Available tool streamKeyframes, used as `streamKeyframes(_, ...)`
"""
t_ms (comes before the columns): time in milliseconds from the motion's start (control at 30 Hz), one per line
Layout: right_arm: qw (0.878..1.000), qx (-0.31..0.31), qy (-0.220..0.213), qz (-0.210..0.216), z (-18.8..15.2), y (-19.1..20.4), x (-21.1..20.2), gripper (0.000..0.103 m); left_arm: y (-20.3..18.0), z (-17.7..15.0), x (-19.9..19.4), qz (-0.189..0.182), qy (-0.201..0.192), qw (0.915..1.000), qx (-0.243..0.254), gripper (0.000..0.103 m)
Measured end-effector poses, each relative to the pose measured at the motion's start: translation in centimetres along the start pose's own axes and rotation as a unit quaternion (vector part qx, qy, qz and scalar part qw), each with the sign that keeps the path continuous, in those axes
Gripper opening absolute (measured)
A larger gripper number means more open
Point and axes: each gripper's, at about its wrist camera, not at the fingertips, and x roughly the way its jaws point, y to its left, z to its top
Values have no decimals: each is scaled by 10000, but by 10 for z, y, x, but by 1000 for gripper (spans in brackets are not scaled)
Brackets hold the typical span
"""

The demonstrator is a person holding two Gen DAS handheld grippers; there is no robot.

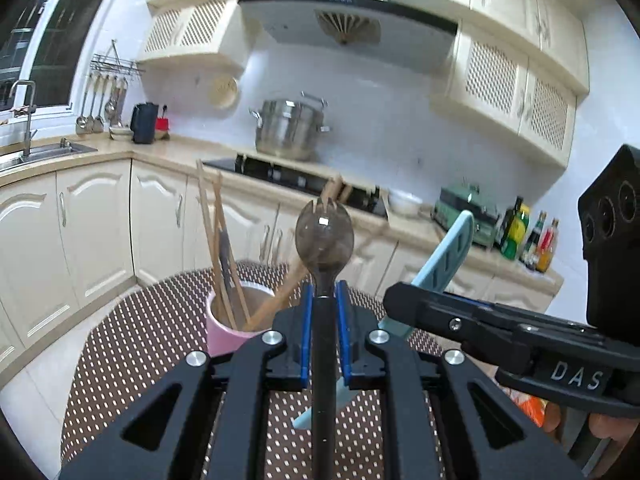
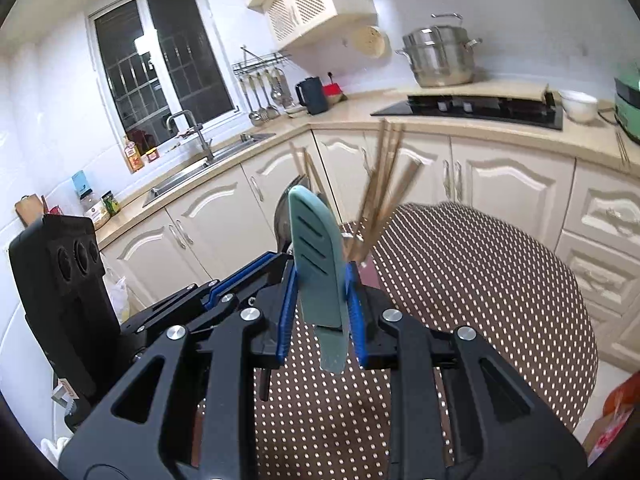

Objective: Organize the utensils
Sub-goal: 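Raise the spoon and knife above the pink cup with both grippers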

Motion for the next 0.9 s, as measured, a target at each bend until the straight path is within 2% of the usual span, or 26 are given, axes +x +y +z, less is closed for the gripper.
streamKeyframes(133,9997,-229,-59,23,17,11,5,24,14,19,-2,-52,-209,9996,-163,11)
streamKeyframes(267,9993,-352,-142,55,33,18,12,24,29,38,-3,-42,-596,9977,-322,11)
streamKeyframes(500,9987,-465,-190,101,53,23,32,24,41,54,9,-121,-975,9940,-475,11)
streamKeyframes(633,9987,-463,-191,94,60,19,40,24,46,56,21,-167,-1191,9913,-534,11)
streamKeyframes(900,9988,-445,-222,40,71,9,51,24,57,47,60,-63,-1225,9899,-705,11)
